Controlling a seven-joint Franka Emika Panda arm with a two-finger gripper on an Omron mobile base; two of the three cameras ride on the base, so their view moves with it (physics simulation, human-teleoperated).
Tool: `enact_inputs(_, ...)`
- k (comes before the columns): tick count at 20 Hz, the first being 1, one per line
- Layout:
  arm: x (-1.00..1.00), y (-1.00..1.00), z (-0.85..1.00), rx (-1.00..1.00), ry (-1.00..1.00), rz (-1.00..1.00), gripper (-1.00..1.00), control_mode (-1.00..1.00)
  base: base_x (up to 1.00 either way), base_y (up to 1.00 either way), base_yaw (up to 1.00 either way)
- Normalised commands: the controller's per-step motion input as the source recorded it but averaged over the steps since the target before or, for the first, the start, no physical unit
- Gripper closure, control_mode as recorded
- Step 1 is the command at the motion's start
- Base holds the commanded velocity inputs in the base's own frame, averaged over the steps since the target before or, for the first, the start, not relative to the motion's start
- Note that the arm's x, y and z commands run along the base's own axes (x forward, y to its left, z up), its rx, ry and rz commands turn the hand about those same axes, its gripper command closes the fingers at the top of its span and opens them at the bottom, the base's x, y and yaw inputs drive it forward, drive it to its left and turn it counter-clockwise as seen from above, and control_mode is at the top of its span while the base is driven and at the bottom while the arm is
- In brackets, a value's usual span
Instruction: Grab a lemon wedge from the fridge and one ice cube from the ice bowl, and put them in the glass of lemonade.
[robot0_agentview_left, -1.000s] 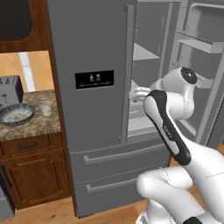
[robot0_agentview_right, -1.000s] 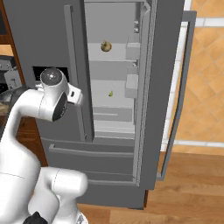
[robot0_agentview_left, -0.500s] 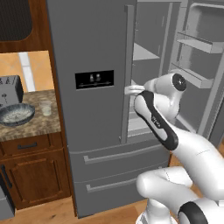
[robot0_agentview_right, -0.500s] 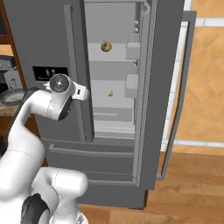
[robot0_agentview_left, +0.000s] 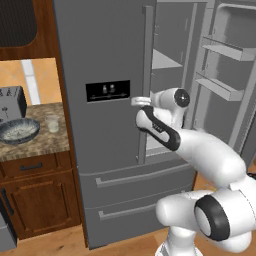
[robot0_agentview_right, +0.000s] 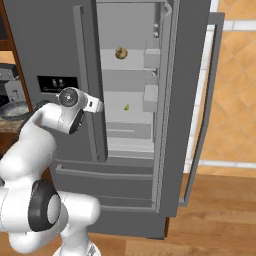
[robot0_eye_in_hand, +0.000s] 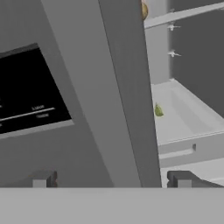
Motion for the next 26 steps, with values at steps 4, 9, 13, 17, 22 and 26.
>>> enact_inputs(4, 0.75, 0.0, -0.19, 0.0, 0.0, -0.01, -1.0, -1.0, 0.0, 0.0, 0.0)
enact_inputs(9, 0.74, 0.0, -0.31, 0.0, -0.05, 0.0, -1.0, -1.0, 0.0, 0.0, 0.0)
enact_inputs(13, 0.74, 0.0, -0.34, 0.0, -0.05, -0.01, -1.0, -1.0, 0.0, 0.0, 0.0)
enact_inputs(17, 0.74, 0.12, -0.25, -0.01, 0.0, -0.04, -1.0, -1.0, 0.0, 0.0, 0.0)
enact_inputs(22, 0.35, 0.2, -0.01, -0.01, 0.09, -0.06, 1.0, -1.0, 0.0, 0.0, 0.0)
enact_inputs(26, -0.31, 0.16, 0.22, -0.06, 0.32, 0.0, 1.0, -1.0, 0.0, 0.0, 0.0)
